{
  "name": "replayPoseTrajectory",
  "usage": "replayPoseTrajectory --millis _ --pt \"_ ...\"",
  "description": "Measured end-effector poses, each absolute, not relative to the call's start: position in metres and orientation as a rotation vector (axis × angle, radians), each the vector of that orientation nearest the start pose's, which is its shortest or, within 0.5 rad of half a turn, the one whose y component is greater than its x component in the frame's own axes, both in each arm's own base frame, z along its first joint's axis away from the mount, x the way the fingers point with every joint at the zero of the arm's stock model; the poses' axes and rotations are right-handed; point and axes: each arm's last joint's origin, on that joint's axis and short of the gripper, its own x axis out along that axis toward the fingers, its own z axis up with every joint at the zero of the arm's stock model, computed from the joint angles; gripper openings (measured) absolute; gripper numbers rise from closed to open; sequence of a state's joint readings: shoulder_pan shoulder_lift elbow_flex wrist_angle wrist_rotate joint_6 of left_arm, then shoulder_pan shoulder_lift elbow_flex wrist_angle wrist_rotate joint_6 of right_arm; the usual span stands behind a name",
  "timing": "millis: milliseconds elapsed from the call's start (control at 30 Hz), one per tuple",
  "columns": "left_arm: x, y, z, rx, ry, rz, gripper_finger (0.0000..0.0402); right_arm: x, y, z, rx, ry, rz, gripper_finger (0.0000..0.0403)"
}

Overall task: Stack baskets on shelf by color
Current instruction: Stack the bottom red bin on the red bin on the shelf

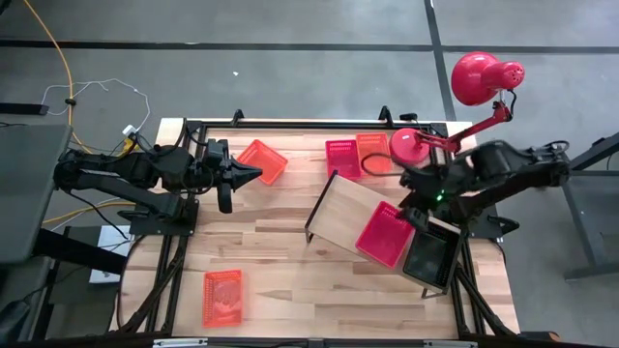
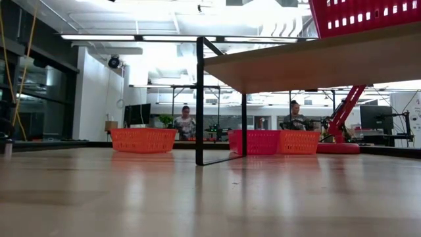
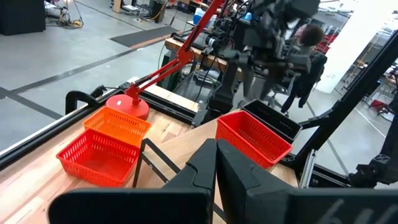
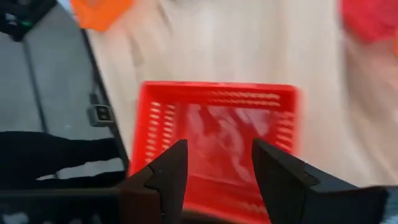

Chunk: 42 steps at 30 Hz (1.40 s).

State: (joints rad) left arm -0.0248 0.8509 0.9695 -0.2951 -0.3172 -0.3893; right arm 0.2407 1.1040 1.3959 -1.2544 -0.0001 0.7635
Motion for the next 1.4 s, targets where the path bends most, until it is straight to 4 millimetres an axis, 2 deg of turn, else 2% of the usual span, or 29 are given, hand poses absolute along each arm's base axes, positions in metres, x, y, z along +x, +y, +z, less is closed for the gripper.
replayPoseTrajectory --millis 133,233,300,500,533,667,733,933,1400 --pt "0.176 0.005 0.374 -0.355 0.115 0.322 0.0000 0.184 0.052 0.365 0.623 0.901 -0.089 0.0165" --pt "0.176 0.005 0.374 -0.356 0.115 0.322 0.0000 0.198 0.056 0.359 0.669 0.796 -0.048 0.0156" --pt "0.176 0.005 0.374 -0.356 0.115 0.322 0.0000 0.210 0.057 0.359 0.679 0.746 -0.046 0.0137" --pt "0.176 0.005 0.374 -0.356 0.115 0.322 0.0000 0.246 0.061 0.352 0.615 0.774 -0.074 0.0020" --pt "0.176 0.005 0.374 -0.356 0.114 0.322 0.0000 0.252 0.062 0.351 0.593 0.785 -0.074 0.0010" --pt "0.176 0.005 0.374 -0.356 0.114 0.322 0.0000 0.272 0.063 0.344 0.551 0.870 -0.113 0.0020" --pt "0.176 0.005 0.374 -0.356 0.115 0.322 0.0000 0.278 0.064 0.339 0.528 0.932 -0.135 0.0013" --pt "0.176 0.005 0.374 -0.356 0.114 0.322 0.0000 0.290 0.068 0.329 0.480 1.026 -0.119 0.0007" --pt "0.176 0.005 0.374 -0.356 0.114 0.322 0.0001 0.288 0.071 0.329 0.498 1.074 0.011 0.0000"
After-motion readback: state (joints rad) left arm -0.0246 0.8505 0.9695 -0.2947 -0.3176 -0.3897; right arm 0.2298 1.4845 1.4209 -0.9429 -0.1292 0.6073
